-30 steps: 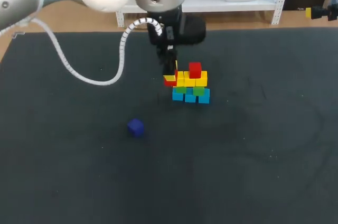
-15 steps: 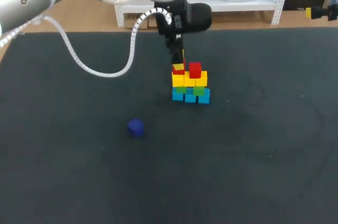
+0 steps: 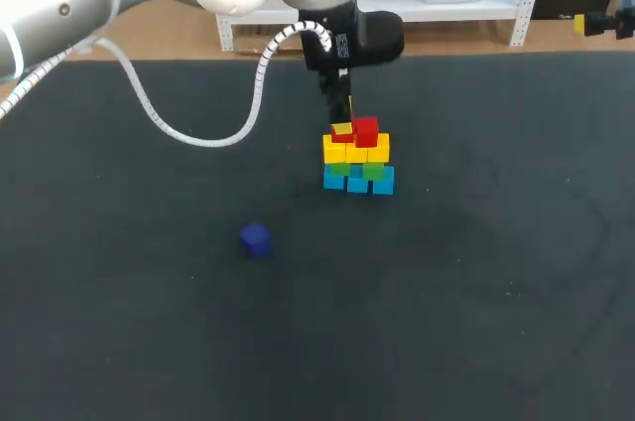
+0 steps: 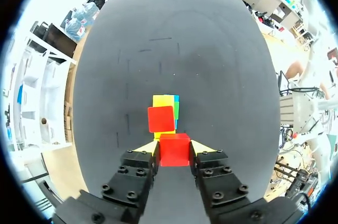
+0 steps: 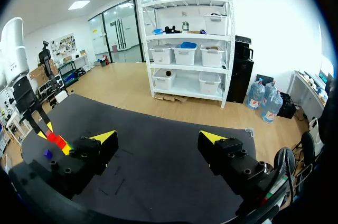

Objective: Place the blue cubes, place green cubes on the blue cubes, place the yellow cubes on the green cubes, then place the red cubes on the yellow cubes, and place purple cube on the red cubes.

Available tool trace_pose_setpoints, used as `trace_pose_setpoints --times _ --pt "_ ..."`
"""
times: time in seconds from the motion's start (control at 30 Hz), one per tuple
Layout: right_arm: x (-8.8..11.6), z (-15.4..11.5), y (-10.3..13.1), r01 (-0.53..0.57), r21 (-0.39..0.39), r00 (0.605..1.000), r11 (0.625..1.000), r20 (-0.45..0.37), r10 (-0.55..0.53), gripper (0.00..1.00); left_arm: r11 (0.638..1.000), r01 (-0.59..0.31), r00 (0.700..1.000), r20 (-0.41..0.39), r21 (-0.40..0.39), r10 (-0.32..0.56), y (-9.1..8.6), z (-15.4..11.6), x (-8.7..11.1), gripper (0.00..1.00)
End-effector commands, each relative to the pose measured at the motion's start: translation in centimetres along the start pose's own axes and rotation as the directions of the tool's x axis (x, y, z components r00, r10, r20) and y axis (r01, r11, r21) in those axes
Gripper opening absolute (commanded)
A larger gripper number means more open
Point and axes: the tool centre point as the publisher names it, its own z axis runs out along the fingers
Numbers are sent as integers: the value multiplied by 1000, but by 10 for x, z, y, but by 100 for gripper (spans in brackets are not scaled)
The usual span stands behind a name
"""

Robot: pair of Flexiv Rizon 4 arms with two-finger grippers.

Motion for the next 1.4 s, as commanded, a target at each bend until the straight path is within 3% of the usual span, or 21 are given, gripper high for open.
trace_pose_setpoints --times 0.03,1.4 --pt "0 0 0 0 -2 1000 1000 0 0 100 1000 5 1000 -2 -8 -5 7 4 -2 0" --pt "0 0 0 0 -2 1000 1000 0 0 100 999 41 999 -9 -2 -41 10 19 1 0"
